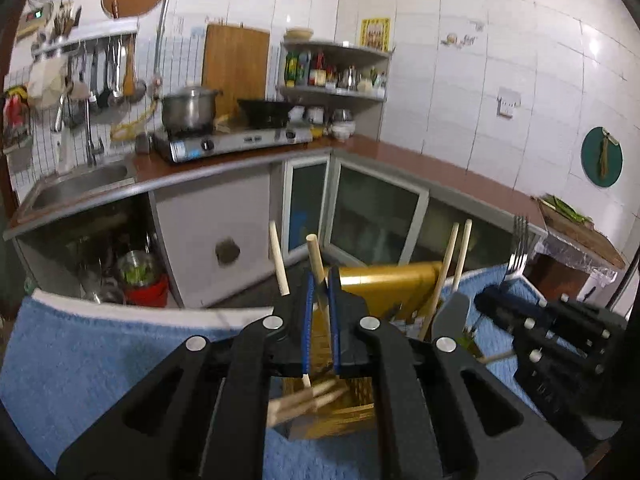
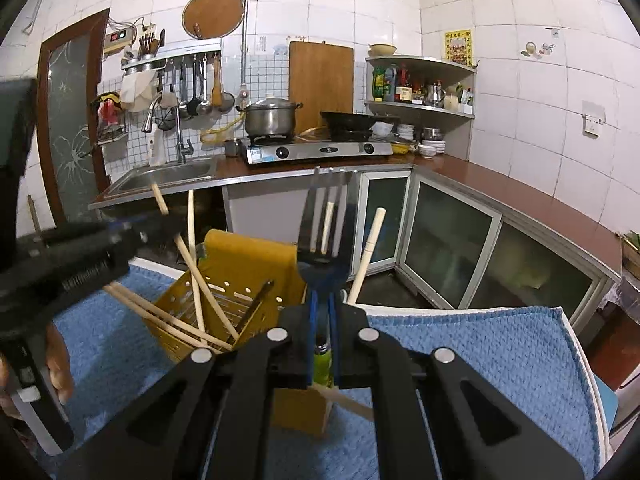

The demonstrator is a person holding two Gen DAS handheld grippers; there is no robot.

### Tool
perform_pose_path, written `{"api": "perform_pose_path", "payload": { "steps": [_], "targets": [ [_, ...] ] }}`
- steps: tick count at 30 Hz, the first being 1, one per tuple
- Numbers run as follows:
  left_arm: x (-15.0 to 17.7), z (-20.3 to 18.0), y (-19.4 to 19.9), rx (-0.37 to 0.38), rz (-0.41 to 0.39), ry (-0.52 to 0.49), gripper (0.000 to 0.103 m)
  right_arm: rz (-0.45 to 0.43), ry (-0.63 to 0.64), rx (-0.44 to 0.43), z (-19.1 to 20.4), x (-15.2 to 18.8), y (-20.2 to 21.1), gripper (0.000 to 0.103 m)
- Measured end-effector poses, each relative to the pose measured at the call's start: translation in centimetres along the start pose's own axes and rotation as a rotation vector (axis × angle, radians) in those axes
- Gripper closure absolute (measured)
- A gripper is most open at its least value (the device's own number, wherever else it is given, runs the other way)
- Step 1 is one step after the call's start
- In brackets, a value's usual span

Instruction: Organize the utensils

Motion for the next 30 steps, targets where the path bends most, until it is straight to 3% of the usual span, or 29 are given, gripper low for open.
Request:
{"api": "perform_pose_path", "payload": {
  "steps": [5,8,9,13,18,26,29,30],
  "targets": [
    [0.2,1.0,1.6,0.011,0.024,0.032,0.093,0.075,-0.006,0.005,0.0,-0.1,-0.1,0.094],
    [0.2,1.6,3.6,0.022,0.049,0.057,0.057,0.159,-0.028,-0.006,0.0,0.2,-0.2,0.062],
    [0.2,1.8,4.4,0.013,0.051,0.058,0.044,0.175,-0.034,-0.008,-0.1,0.3,0.1,0.06],
    [0.4,2.2,7.7,-0.038,0.051,0.012,0.032,0.188,-0.025,0.003,-0.1,0.3,1.5,0.059],
    [1.8,4.2,13.1,-0.129,-0.012,0.035,0.008,0.115,-0.048,-0.025,0.1,0.2,5.8,0.037],
    [6.2,3.7,19.2,-0.228,-0.073,-0.004,0.005,-0.07,-0.063,-0.05,1.6,4.3,13.6,0.014],
    [9.0,2.2,20.5,-0.176,-0.074,0.009,0.005,-0.126,-0.056,-0.039,1.9,7.1,16.0,0.008],
    [9.9,1.9,20.8,-0.19,-0.078,-0.001,0.005,-0.144,-0.052,-0.03,1.9,8.0,16.6,0.006]
  ]
}}
Point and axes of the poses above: each gripper's, at about its wrist camera, not at the fingertips, and y roughly against the way its jaws point, z to its left, x to its underside, the point moved 7 cm from there along -y, roughly the way its jaws point, and after that the axes turned 9 degrees about -y, right-handed, at the moved point
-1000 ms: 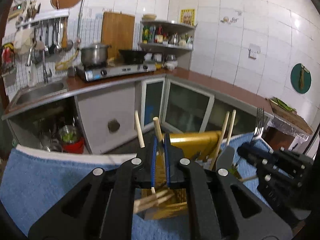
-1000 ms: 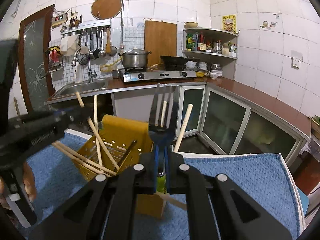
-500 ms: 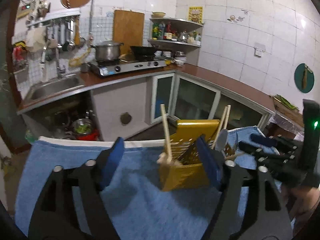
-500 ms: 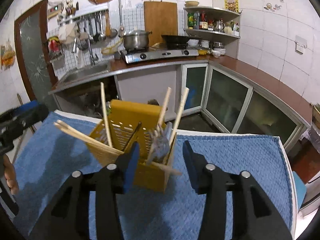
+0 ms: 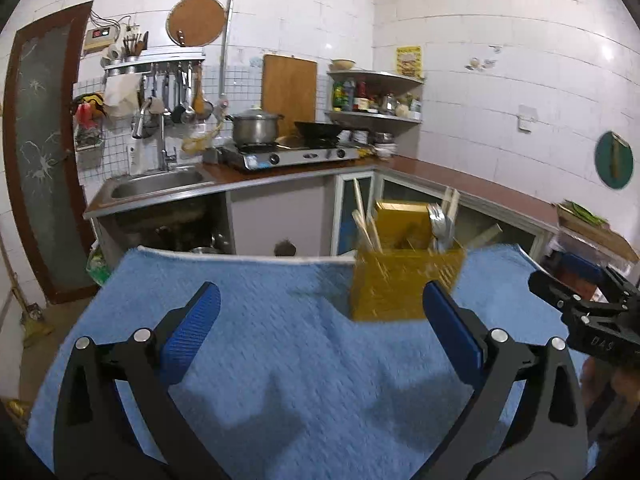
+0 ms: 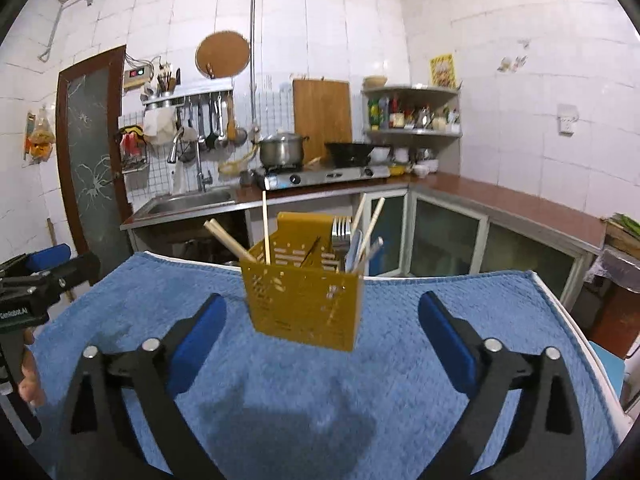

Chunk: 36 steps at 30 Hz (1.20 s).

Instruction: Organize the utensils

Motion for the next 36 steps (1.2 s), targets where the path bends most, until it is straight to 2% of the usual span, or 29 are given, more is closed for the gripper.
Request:
{"api": "perform_pose_path", "payload": {
  "steps": [3,7,11,15,19,23,27,36],
  "targets": [
    [2.3,-0.8,1.5,-0.08,-0.005,-0.04,0.005,-0.037,0.022,0.017,0.2,2.6,2.4,0.004],
    [5.1,-2.0,2.6,-0.076,0.03,-0.044,0.005,-0.027,0.028,0.021,0.2,5.7,4.6,0.004],
    [7.3,-2.3,3.8,-0.097,-0.018,-0.035,0.005,-0.05,0.021,0.034,-0.2,7.7,6.2,0.004],
    [9.4,-2.5,3.3,-0.106,-0.005,-0.049,0.005,-0.029,-0.018,0.029,-0.9,9.2,6.3,0.004],
    [10.6,-2.7,2.6,-0.103,0.008,-0.042,0.005,-0.039,-0.014,0.049,-1.5,10.0,6.3,0.004],
    [11.4,-3.1,2.0,-0.107,0.021,-0.07,0.005,-0.012,-0.007,0.076,-1.7,10.8,5.6,0.004],
    [11.6,-3.1,2.1,-0.088,0.016,-0.068,0.005,-0.01,-0.013,0.11,-2.1,11.1,5.5,0.004],
    [11.6,-3.2,2.5,-0.096,0.0,-0.075,0.005,-0.029,-0.009,0.117,-1.9,11.2,5.9,0.004]
  ]
}}
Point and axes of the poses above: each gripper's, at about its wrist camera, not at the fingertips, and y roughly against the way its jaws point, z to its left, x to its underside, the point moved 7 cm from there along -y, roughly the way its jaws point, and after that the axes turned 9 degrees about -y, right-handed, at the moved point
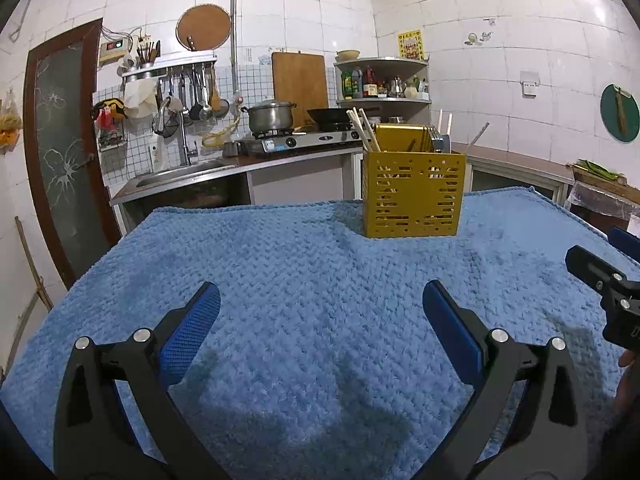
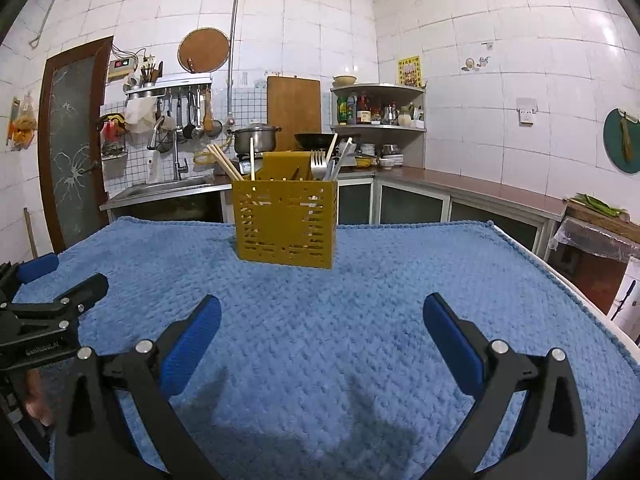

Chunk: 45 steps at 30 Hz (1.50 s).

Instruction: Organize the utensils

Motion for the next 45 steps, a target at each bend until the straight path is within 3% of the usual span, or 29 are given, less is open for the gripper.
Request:
{"api": "perform_pose_path", "payload": {
  "steps": [45],
  "targets": [
    [0.14,0.16,-0.07,0.011,-0.002,0.02,0.005,-0.037,0.012,0.011,0.22,-0.52,0.88,0.004]
  ]
}}
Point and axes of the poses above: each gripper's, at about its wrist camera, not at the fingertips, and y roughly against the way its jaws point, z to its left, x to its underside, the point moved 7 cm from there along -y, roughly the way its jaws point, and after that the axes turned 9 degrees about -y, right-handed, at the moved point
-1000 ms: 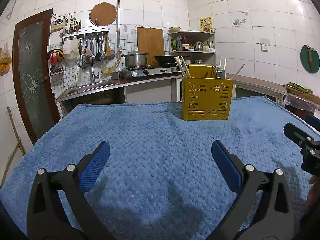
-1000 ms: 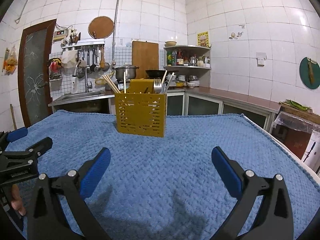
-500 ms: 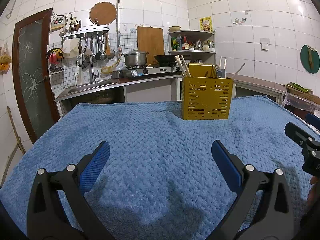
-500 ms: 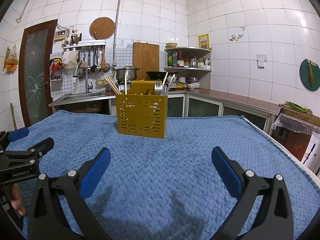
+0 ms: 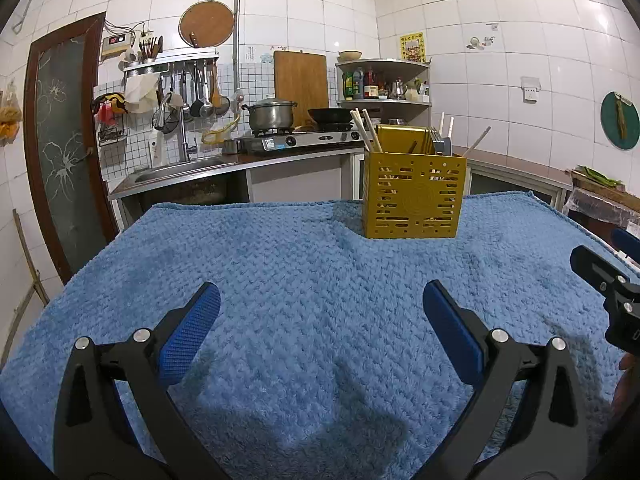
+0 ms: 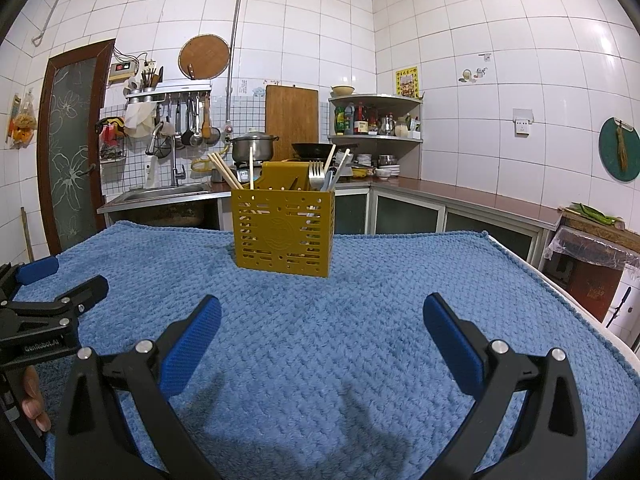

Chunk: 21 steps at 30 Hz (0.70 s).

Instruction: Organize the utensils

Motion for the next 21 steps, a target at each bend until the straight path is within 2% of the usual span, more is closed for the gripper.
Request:
{"api": "perform_pose_path", "payload": {
  "steps": [21],
  "targets": [
    [0.17,-0.51,0.14,0.0,-0.005,-0.003,0.005,0.001,0.001,0.0,0.0,0.04,-0.02,0.004]
  ]
}}
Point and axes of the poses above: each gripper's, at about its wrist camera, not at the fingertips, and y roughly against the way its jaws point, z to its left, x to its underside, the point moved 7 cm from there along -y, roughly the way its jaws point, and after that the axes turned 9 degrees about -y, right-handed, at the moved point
